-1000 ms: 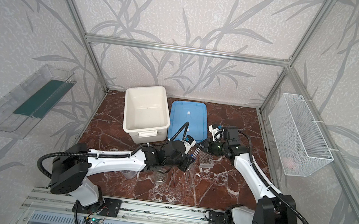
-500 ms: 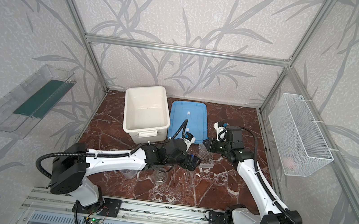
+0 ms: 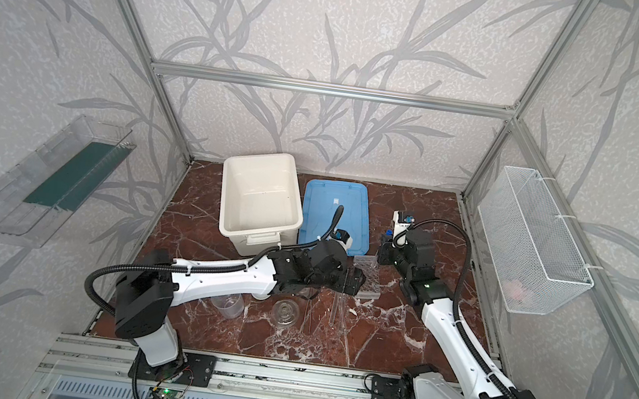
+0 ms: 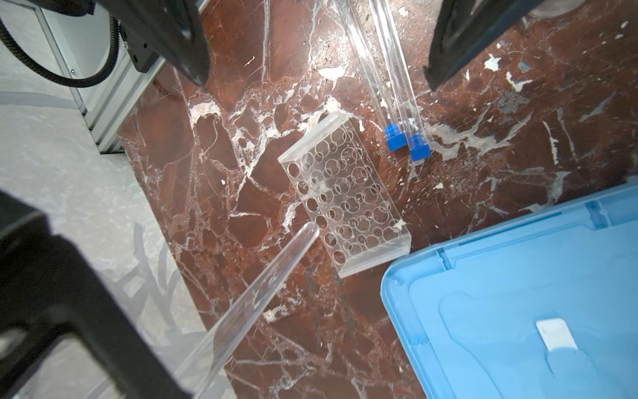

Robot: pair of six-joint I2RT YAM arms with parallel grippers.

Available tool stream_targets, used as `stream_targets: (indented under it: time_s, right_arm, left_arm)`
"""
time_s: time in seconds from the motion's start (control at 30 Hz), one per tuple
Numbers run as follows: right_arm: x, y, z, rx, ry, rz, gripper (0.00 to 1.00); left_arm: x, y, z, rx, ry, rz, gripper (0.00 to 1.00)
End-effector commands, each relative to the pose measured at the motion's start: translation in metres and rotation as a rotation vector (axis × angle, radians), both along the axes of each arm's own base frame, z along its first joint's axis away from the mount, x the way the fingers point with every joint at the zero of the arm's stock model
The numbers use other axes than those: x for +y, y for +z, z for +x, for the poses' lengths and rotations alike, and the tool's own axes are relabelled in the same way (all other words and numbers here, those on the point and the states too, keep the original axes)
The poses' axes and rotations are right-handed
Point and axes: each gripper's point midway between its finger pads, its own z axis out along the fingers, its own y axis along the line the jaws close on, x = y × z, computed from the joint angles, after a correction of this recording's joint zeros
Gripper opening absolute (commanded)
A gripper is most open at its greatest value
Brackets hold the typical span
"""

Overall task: Organize the chemistry lab equipment
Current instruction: 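Open the left gripper to release the tube to the right gripper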

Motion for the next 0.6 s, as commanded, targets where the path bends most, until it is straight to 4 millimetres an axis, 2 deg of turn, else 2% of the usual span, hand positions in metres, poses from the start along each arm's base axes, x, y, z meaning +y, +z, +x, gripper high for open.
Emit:
stream_targets:
  time_s: [0.0,0.2,0.57]
  right_arm:
    - [-0.002,0.018,0.017,-0.147,-0.037,-0.065,0.17]
    - [0.002,0.008,0.027,-0.135,-0.032,-0.082,0.17]
    - [0.001,-0.009,0.030,-0.113,-0.052,-0.078,0.17]
  left_arm:
    - [0.001,-0.003,0.005,0.032,0.023,0.009,0.99]
    - [0.003,-0.019,0.005,0.052,0.024,0.045,0.99]
    - [0.003,-0.026,0.005,0.067,0.026,0.051,0.99]
